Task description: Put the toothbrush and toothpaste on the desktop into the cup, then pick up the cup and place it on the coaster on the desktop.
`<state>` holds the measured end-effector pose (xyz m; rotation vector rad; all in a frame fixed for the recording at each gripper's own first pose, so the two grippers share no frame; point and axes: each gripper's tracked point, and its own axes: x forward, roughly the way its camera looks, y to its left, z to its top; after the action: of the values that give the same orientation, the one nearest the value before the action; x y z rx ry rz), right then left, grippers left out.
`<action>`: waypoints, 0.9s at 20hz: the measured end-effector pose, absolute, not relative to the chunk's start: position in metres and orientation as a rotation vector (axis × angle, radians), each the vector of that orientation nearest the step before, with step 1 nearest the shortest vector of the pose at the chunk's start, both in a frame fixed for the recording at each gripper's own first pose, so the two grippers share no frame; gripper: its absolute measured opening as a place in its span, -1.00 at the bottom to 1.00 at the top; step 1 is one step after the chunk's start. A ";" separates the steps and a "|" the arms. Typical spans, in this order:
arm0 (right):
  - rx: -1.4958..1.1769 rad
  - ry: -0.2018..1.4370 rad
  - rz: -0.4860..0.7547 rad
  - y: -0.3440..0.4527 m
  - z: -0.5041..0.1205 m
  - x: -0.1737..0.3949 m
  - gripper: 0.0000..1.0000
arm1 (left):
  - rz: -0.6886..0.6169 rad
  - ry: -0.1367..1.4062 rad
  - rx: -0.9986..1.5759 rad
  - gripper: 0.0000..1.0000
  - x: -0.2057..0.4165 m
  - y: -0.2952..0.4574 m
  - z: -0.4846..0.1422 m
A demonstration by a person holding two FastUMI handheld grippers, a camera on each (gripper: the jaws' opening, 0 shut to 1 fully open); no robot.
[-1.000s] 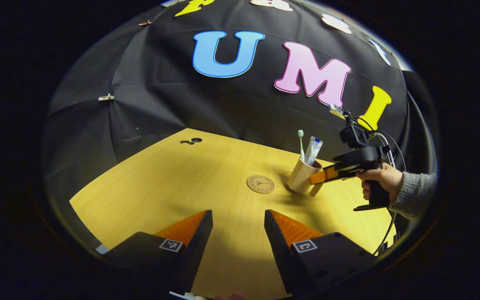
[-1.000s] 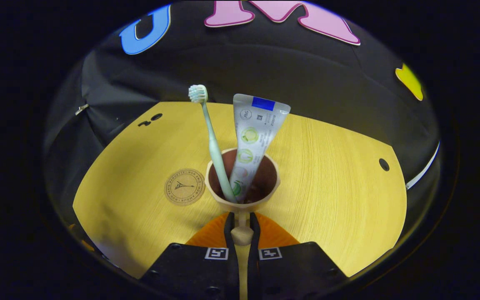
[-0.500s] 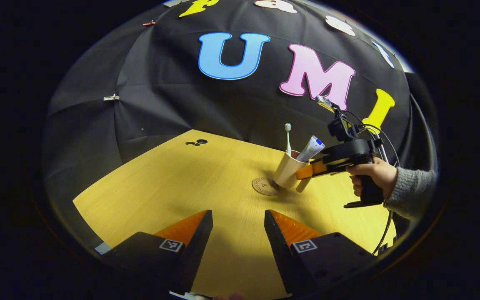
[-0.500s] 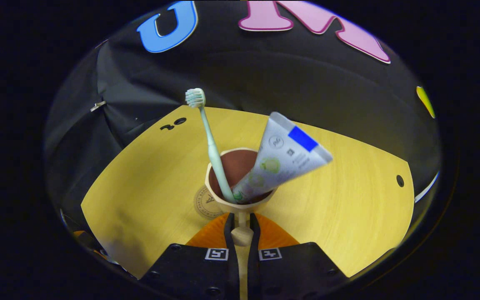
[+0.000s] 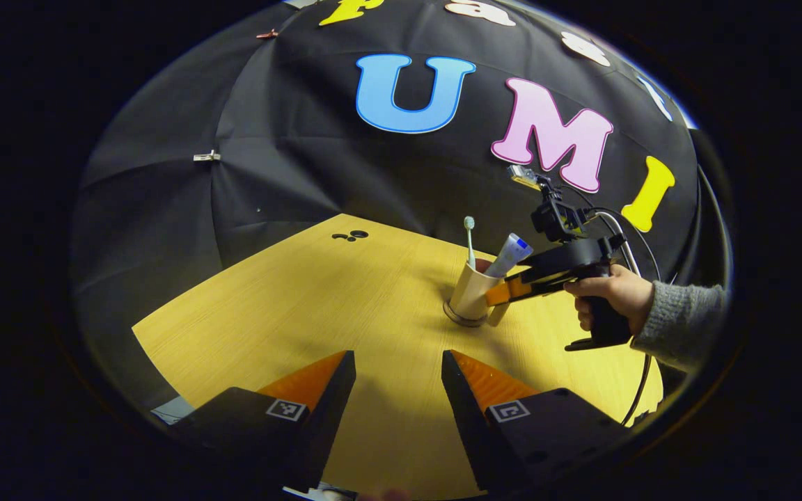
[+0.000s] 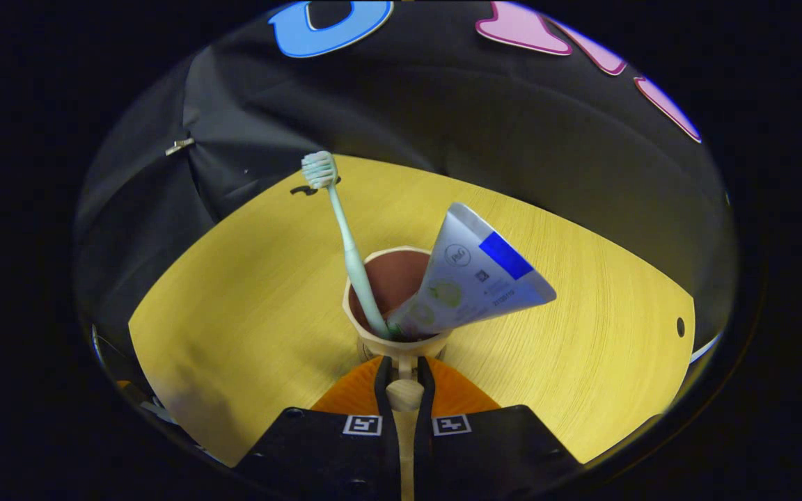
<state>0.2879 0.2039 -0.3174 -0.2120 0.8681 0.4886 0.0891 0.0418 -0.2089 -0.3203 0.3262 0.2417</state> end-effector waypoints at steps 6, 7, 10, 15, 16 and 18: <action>-0.176 0.868 0.483 0.199 -0.311 0.291 -0.50 | 0.239 0.319 -0.312 0.60 0.090 0.049 -0.207; -0.164 0.866 0.484 0.198 -0.307 0.290 -0.47 | 0.236 0.317 -0.309 0.61 0.089 0.049 -0.205; -0.141 0.881 0.468 0.188 -0.299 0.283 -0.26 | 0.230 0.315 -0.295 0.60 0.088 0.050 -0.195; -0.051 0.843 0.455 0.163 -0.259 0.249 0.07 | 0.234 0.303 -0.264 0.60 0.079 0.056 -0.161; -0.027 0.816 0.462 0.160 -0.244 0.239 0.01 | 0.239 0.299 -0.265 0.61 0.075 0.059 -0.151; 0.025 0.757 0.482 0.156 -0.208 0.218 0.22 | 0.242 0.288 -0.266 0.60 0.065 0.059 -0.129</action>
<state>0.2179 0.1562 -0.2077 0.0250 0.7572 0.4816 0.0650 0.0586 -0.1293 -0.2656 0.2884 0.2419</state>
